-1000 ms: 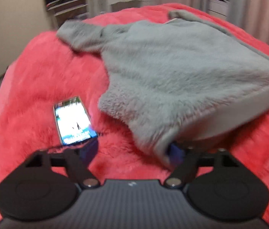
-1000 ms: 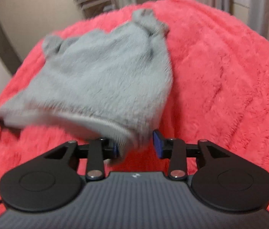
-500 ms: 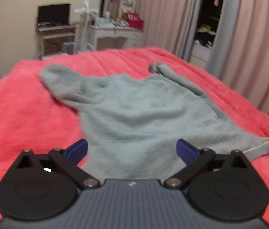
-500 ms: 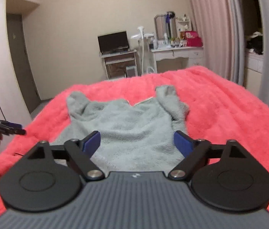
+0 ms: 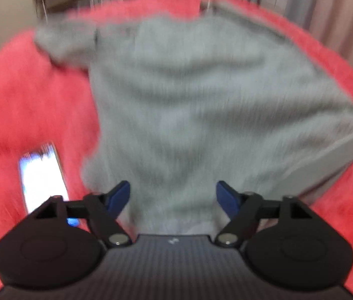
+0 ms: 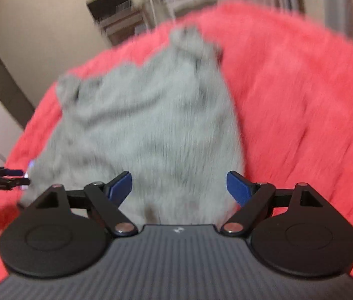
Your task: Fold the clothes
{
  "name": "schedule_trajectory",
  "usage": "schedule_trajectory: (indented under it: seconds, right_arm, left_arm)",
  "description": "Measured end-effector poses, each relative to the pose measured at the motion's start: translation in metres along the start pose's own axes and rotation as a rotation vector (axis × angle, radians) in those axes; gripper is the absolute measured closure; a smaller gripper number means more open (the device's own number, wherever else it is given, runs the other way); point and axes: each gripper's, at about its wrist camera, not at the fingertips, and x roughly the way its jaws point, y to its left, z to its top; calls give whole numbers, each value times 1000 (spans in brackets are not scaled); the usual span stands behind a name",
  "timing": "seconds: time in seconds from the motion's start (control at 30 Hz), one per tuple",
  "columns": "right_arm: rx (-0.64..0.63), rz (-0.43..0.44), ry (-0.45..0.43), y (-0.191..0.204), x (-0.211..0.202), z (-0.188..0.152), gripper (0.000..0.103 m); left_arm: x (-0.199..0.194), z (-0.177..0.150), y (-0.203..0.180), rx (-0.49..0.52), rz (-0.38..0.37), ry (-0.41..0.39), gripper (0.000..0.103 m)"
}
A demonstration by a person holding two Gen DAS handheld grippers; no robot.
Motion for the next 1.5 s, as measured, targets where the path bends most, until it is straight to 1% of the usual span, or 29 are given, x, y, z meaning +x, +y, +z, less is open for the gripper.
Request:
schedule_trajectory:
  seconds: [0.03, 0.1, 0.13, 0.17, 0.2, 0.27, 0.3, 0.33, 0.37, 0.4, 0.47, 0.5, 0.53, 0.63, 0.67, 0.7, 0.8, 0.83, 0.9, 0.97, 1.03, 1.13, 1.23, 1.3, 1.37, 1.4, 1.43, 1.47, 1.5]
  right_arm:
    - [-31, 10, -38, 7, -1, 6, 18]
    - [-93, 36, -107, 21, -1, 17, 18]
    - [-120, 59, -102, 28, 10, 18, 18]
    - [-131, 69, -68, 33, 25, 16, 18]
    - [-138, 73, -27, 36, 41, 13, 18]
    - [-130, 36, 105, 35, 75, -4, 18]
    - [-117, 18, 171, 30, 86, -13, 18]
    - [-96, 16, 216, 23, 92, -22, 18]
    - [-75, 14, 262, 16, 97, -31, 18]
    - [-56, 11, 286, 10, 99, -37, 18]
    - [-27, -7, 208, 3, 79, -29, 18]
    - [-12, -16, 169, -1, 68, -26, 18]
    - [-4, -29, 127, -3, 60, -20, 18]
    - [-46, -102, -8, 7, 54, 9, 18]
    - [-87, -145, -86, 16, 53, 27, 18]
    - [-111, -166, -147, 22, 57, 41, 18]
    - [-140, -200, -264, 32, 77, 79, 18]
    - [-158, -217, -288, 37, 92, 90, 18]
    - [-213, -267, -306, 51, 131, 111, 18]
    - [-280, -294, -300, 62, 177, 131, 18]
    - [-332, -305, -293, 68, 218, 150, 18]
    - [-374, -290, -262, 82, 291, 181, 18]
    - [-428, -306, -226, 103, 368, 211, 18]
    - [-438, -326, -190, 111, 410, 228, 18]
    - [-412, -351, -142, 114, 451, 246, 18]
    - [-398, -362, -109, 111, 470, 252, 20]
    - [-385, -364, -63, 107, 489, 257, 25]
    - [-375, -366, -17, 102, 506, 261, 27]
    - [-373, -363, 27, 97, 515, 263, 40]
  left_arm:
    - [-8, 11, -4, -7, -21, -54, 8]
    - [-8, 30, -15, -22, -53, -135, 0]
    - [1, 39, -23, -31, -64, -155, 0]
    - [9, 42, -27, -34, -68, -152, 0]
    - [29, 44, -37, -43, -79, -116, 0]
    - [62, 43, -49, -55, -89, -41, 3]
    - [81, 35, -56, -41, -92, 31, 10]
    - [101, 26, -63, -26, -95, 101, 21]
    - [106, 23, -66, -7, -91, 117, 27]
    - [108, 23, -70, 17, -74, 109, 27]
    - [102, 31, -74, 33, -75, 34, 16]
    - [97, 44, -79, 27, -83, -41, 7]
    - [98, 55, -84, 11, -92, -93, 4]
    - [117, 93, -108, -21, -116, -217, 4]
    - [130, 104, -118, -32, -97, -265, 3]
    - [143, 116, -127, -44, -79, -311, 2]
    - [197, 137, -149, -117, -83, -334, 1]
    - [221, 138, -159, -159, -94, -302, 1]
    - [257, 126, -176, -173, -94, -246, 1]
    - [288, 98, -193, -107, -28, -190, 1]
    - [295, 83, -194, -92, -10, -194, 0]
    - [296, 78, -183, -142, -69, -227, 0]
    - [297, 71, -175, -170, -97, -244, 0]
    - [299, 68, -176, -167, -96, -254, 0]
    - [305, 68, -177, -163, -94, -257, 0]
    - [306, 67, -178, -163, -93, -261, 0]
    - [307, 66, -179, -164, -93, -263, 0]
    - [307, 65, -179, -165, -93, -266, 0]
    - [308, 65, -179, -166, -93, -266, 0]
